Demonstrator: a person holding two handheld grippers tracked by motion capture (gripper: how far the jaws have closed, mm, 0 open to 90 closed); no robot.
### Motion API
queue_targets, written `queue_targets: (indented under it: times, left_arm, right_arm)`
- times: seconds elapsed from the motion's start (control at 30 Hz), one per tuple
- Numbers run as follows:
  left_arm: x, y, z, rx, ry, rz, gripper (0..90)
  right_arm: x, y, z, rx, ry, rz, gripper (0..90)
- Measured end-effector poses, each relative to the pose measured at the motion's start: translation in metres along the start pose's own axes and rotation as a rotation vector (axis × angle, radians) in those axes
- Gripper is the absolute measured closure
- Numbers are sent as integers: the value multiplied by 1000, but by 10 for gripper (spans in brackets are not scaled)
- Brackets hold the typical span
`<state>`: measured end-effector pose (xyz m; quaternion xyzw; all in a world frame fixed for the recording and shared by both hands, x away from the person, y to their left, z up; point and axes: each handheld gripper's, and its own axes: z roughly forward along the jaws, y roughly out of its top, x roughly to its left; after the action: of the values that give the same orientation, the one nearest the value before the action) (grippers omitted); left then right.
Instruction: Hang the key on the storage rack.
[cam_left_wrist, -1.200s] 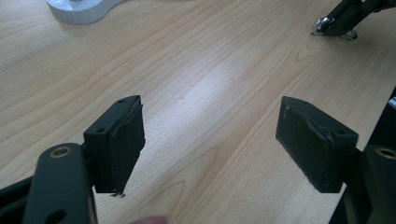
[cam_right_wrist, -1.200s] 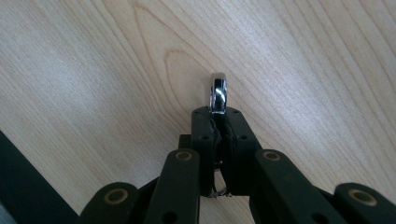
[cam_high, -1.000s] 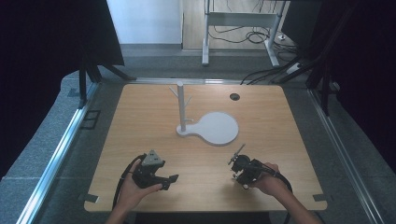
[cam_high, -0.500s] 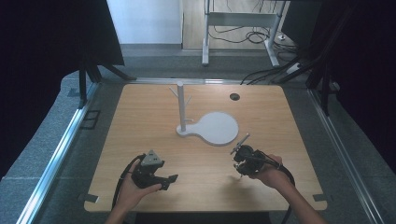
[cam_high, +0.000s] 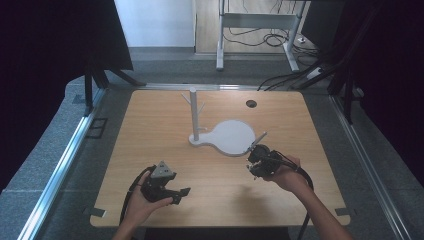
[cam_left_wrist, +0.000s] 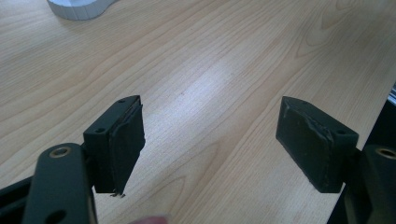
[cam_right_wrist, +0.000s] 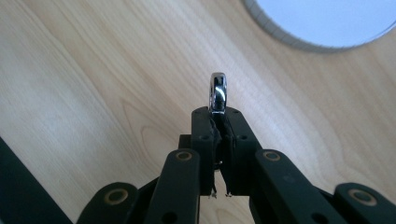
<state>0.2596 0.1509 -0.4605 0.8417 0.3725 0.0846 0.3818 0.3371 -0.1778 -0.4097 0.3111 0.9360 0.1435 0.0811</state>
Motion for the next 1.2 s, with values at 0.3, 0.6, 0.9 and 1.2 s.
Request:
queue_targets:
  times: [0.3, 0.6, 0.9, 1.2]
  left_arm:
    - [0, -1, 1, 5, -2, 1, 240]
    - [1, -1, 2, 11, -5, 0, 240]
    - [0, -1, 3, 16, -9, 3, 241]
    - [0, -2, 4, 18, -12, 4, 243]
  right_arm:
    - [0, 19, -4, -17, -1, -15, 845]
    - [-5, 33, -5, -38, -3, -1, 845]
    - [-10, 44, 6, -41, 2, 7, 845]
    - [-16, 55, 11, -41, 0, 30, 845]
